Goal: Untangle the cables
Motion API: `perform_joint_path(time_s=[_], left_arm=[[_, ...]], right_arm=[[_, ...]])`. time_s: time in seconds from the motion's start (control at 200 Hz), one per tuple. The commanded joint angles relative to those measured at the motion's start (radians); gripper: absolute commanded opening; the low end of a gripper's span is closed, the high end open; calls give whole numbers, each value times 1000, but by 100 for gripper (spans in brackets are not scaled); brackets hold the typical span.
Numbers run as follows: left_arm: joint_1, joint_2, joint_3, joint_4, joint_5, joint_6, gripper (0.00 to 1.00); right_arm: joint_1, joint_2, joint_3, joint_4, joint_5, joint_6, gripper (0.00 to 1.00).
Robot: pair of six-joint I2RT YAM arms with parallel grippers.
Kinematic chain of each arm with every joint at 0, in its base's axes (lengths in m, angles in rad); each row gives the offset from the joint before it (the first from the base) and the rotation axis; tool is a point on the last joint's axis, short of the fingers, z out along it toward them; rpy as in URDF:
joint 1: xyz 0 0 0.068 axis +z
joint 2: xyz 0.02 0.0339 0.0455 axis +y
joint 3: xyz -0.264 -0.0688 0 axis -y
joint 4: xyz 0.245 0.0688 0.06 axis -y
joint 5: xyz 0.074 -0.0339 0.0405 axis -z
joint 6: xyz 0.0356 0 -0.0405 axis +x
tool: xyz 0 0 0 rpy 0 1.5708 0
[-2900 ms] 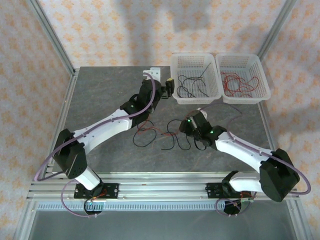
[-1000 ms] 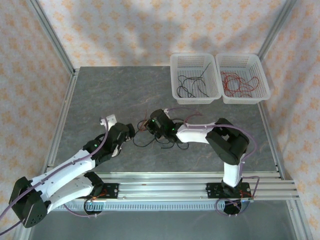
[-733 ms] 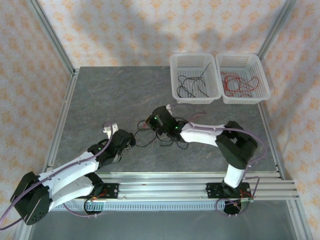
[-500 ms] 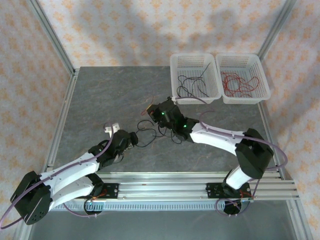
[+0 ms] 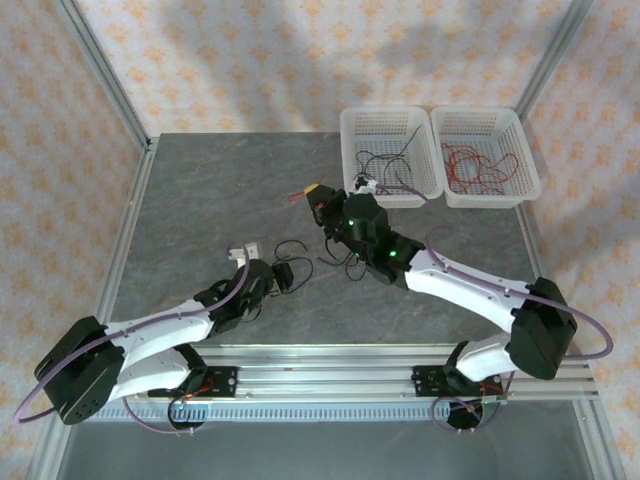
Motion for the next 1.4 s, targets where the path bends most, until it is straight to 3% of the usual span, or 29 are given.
perform_joint_path(time_s=[0.0,0.21,0.466,0.661,1.011,1.211,1.392], left_arm=[[-25,22,46,104,-4,71,76],[-45,63,65,138,-8,77,76],[-57,58,67,112,-26,63,76],[-61,32,69,58,-59,52,76],[-60,21,65,-16,-86,-2,76],[-61,17,71,-30,-82,-13,76],[-65,-3,84,-75,-93,-30,76]], right_arm=[[5,-32,20,60,58,26,0],[6,-55,71,87,99,6,0],[1,-93,180,66,193,-129,0],[-65,-111,290,3,217,-244,0],[-327,4,667,-228,161,-532,0],[-550,160,875,-344,10,-624,0],[-760,343,1014,-377,-189,-577,0]])
